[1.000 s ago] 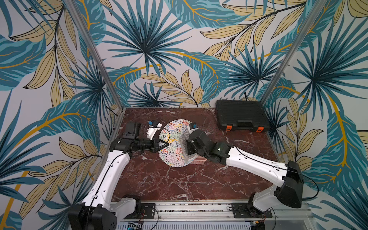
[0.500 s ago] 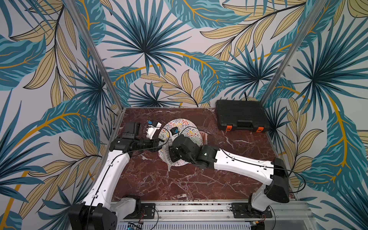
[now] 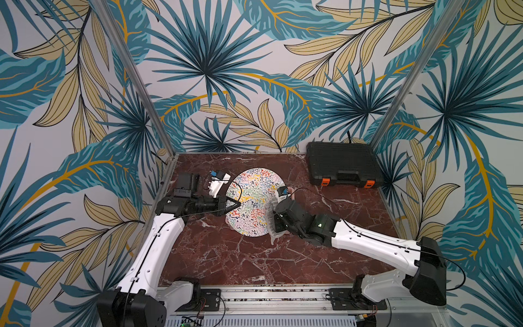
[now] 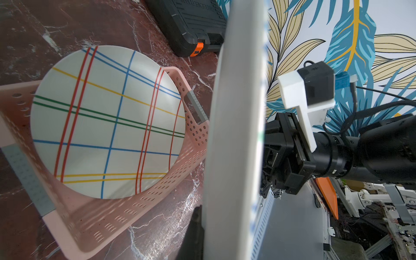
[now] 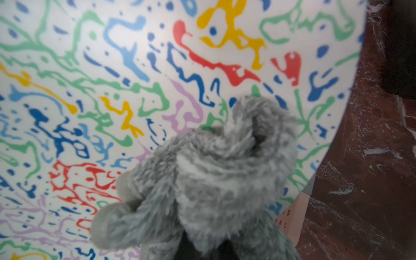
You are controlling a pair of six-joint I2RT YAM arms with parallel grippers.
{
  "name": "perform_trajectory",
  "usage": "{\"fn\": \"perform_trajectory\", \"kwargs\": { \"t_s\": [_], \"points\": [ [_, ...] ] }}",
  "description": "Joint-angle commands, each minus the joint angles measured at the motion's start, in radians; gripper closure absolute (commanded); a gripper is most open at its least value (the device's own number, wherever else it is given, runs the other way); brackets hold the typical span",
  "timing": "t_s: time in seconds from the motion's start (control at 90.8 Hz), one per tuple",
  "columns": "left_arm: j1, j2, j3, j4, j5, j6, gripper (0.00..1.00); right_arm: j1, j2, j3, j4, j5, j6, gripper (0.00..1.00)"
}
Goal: Wipe the wet plate dry
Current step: Wipe the plate with towel.
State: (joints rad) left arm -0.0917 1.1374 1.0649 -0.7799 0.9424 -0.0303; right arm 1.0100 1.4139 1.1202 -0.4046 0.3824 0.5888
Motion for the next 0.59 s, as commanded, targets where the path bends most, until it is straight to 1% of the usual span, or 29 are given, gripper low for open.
{"fn": "perform_trajectory", "kwargs": {
  "t_s": [0.0, 0.154, 0.198, 0.286, 0.452, 0.584],
  "points": [
    [-0.009, -0.026, 0.046, 0.043, 0.121, 0.004, 1.0, 0.055, 0.079, 0.061, 0.012, -0.045, -0.001, 1.0],
    [-0.007, -0.031, 0.038, 0.044, 0.122, 0.004, 1.0, 0.155, 0.228, 0.247, 0.005, -0.076, -0.034, 1.0],
    [-0.008, -0.032, 0.037, 0.045, 0.122, 0.004, 1.0, 0.172, 0.267, 0.301, 0.013, -0.096, -0.035, 1.0],
    [-0.007, -0.035, 0.036, 0.045, 0.122, 0.004, 1.0, 0.177, 0.304, 0.347, 0.033, -0.117, -0.028, 1.0],
    [-0.007, -0.036, 0.031, 0.048, 0.125, 0.004, 1.0, 0.167, 0.307, 0.345, 0.024, -0.089, -0.022, 1.0],
    [-0.005, -0.038, 0.033, 0.05, 0.129, 0.0, 1.0, 0.131, 0.243, 0.225, 0.055, -0.086, 0.023, 1.0]
  ]
}}
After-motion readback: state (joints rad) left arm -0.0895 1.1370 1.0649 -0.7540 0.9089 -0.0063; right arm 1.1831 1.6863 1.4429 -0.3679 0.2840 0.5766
